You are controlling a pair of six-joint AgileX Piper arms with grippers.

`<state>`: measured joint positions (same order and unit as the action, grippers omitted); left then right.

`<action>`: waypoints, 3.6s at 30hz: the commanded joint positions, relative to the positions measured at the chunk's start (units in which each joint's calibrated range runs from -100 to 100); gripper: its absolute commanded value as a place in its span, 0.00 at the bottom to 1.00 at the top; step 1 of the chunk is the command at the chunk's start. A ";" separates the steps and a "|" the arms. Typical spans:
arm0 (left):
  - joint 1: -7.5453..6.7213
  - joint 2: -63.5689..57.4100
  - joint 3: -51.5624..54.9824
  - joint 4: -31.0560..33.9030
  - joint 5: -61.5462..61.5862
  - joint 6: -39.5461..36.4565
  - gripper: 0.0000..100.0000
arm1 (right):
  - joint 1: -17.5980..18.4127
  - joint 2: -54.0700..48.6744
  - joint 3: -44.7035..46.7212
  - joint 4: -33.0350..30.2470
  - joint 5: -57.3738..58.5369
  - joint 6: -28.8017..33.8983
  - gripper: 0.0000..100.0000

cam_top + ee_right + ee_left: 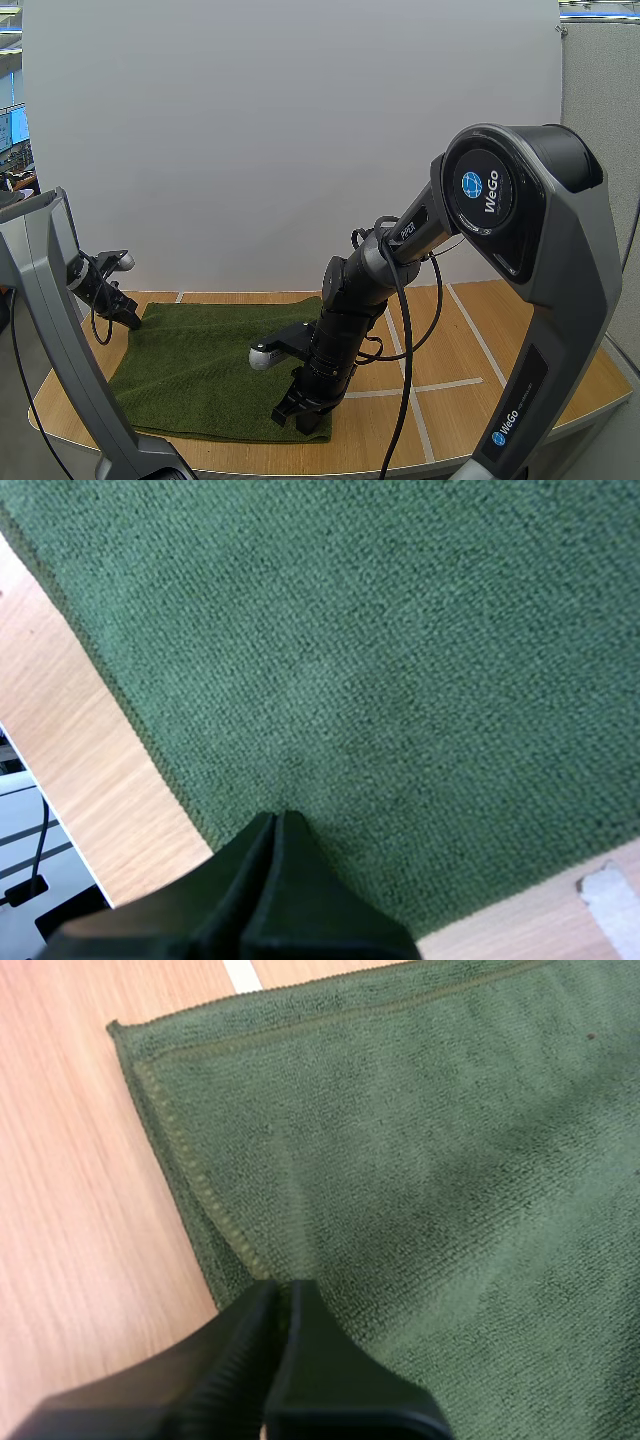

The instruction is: Fold the towel

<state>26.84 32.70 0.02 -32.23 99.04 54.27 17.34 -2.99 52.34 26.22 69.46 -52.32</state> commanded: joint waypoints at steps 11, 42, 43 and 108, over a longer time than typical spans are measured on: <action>-0.09 -5.26 -6.12 -2.87 0.96 -2.25 0.77 | 0.10 -2.11 0.90 -2.09 -0.53 -0.02 0.00; 2.46 -18.23 -6.04 -3.09 0.96 -4.14 0.77 | -9.55 -1.49 -16.93 2.25 -13.70 8.31 0.73; 2.46 -18.23 -6.04 -3.09 0.96 -4.26 0.77 | -9.55 -0.46 -16.93 2.87 -13.50 7.67 0.80; 2.46 -18.23 -6.04 -3.47 0.96 -4.55 0.77 | -9.55 13.88 -16.93 13.36 -11.61 1.10 0.66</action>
<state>29.17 15.21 -6.09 -34.49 99.04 50.31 7.97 10.12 34.86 39.41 53.36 -50.69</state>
